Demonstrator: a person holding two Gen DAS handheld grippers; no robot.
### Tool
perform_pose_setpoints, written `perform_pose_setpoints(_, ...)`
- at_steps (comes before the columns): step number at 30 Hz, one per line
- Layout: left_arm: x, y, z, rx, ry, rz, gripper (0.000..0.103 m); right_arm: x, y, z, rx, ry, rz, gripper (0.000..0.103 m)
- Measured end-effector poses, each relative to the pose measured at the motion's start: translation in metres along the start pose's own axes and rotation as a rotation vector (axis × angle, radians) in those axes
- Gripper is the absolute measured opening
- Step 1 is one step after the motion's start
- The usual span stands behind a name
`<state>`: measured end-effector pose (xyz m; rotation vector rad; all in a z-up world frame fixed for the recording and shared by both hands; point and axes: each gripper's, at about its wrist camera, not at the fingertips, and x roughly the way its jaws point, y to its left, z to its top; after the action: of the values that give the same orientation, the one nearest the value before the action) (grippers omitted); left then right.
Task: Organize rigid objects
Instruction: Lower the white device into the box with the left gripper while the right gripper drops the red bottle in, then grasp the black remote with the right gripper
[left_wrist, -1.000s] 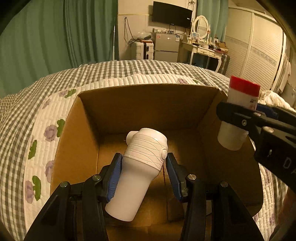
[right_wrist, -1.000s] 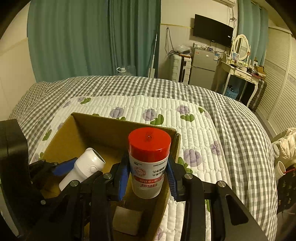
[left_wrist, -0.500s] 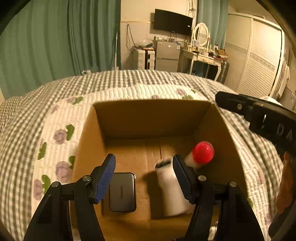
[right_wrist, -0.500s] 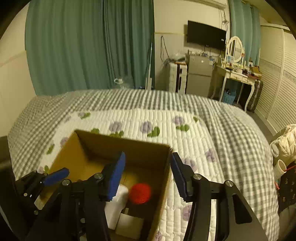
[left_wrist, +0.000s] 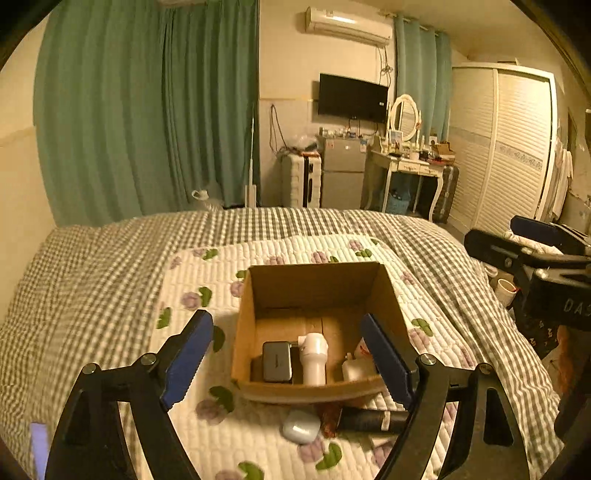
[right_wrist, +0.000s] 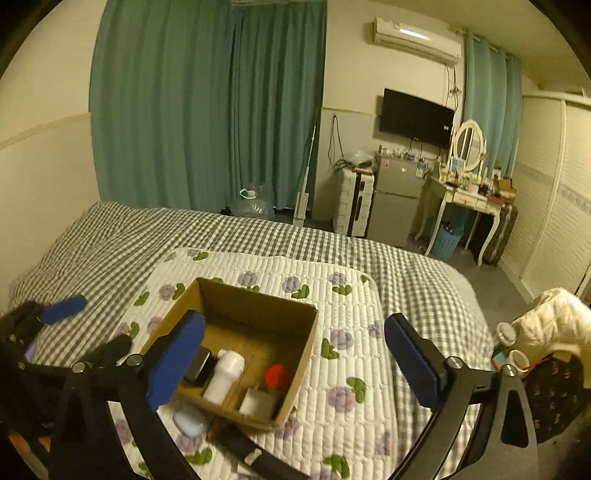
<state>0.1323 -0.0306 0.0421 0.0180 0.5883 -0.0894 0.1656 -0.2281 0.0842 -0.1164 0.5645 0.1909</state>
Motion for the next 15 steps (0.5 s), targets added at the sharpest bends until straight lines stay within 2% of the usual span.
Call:
perform_pose_setpoints(7,-0.025,0.009,-0.033,-0.009,0.003,0.010,0.088,-0.021,0.020,-0.038,0.023,0.052,0.002,0.103)
perform_pose_setpoints(11,-0.013,0.023,-0.064,-0.031,0.044,0.003,0.088,-0.010,0.028,-0.073,0.042,0.107,0.018,0.103)
perform_pose_setpoints(15,0.016,0.034,-0.099,-0.053,0.119,-0.014,0.088,0.014,0.034,-0.103,0.008,0.164,0.003,0.103)
